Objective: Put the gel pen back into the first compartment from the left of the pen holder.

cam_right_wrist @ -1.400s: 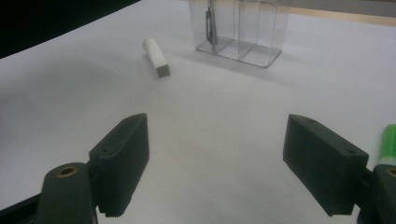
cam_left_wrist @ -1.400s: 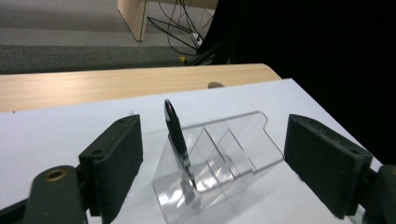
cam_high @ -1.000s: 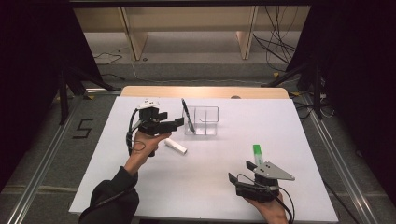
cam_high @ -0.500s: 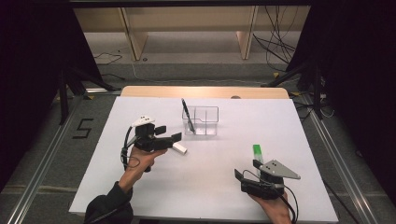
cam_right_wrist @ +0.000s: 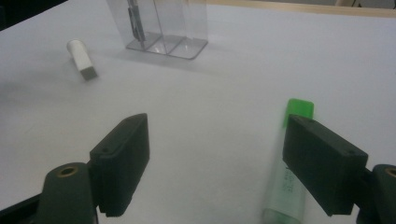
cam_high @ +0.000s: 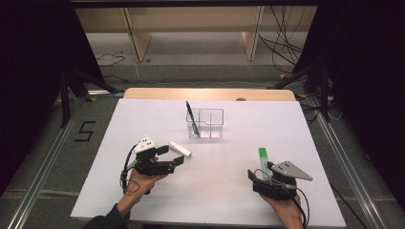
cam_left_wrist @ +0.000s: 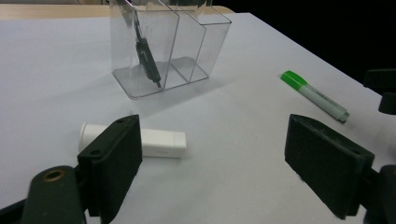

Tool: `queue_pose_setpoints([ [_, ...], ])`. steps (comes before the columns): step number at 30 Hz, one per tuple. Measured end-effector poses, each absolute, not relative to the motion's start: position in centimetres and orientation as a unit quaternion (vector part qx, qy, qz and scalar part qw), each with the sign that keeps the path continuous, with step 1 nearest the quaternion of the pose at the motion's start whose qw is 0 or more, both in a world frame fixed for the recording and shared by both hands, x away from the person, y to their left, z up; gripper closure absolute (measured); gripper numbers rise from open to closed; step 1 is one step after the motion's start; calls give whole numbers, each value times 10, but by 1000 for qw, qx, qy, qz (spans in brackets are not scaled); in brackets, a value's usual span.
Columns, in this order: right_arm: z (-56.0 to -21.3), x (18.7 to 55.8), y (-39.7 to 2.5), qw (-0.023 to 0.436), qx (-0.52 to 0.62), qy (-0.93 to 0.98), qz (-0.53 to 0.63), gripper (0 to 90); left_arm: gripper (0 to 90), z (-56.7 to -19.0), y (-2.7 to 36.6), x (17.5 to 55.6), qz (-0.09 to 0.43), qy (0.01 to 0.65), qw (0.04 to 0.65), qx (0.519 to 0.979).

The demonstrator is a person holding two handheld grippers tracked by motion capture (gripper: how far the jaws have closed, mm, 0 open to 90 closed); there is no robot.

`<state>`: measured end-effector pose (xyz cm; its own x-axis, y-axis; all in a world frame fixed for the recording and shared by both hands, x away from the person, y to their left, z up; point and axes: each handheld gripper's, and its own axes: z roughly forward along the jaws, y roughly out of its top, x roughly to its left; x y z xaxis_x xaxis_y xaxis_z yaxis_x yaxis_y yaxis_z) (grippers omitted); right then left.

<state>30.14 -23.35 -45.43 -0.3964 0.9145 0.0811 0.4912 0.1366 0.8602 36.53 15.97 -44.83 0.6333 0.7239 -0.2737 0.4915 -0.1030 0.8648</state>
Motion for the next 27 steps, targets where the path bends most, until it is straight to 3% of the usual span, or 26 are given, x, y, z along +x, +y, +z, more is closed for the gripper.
queue_pose_setpoints([
  [17,-450,336,-244,223,533,715,393,236,186,-454,162,349,113,392,537,738],
  [27,-442,367,-249,188,548,739,344,244,186,-455,164,349,117,386,536,741],
])
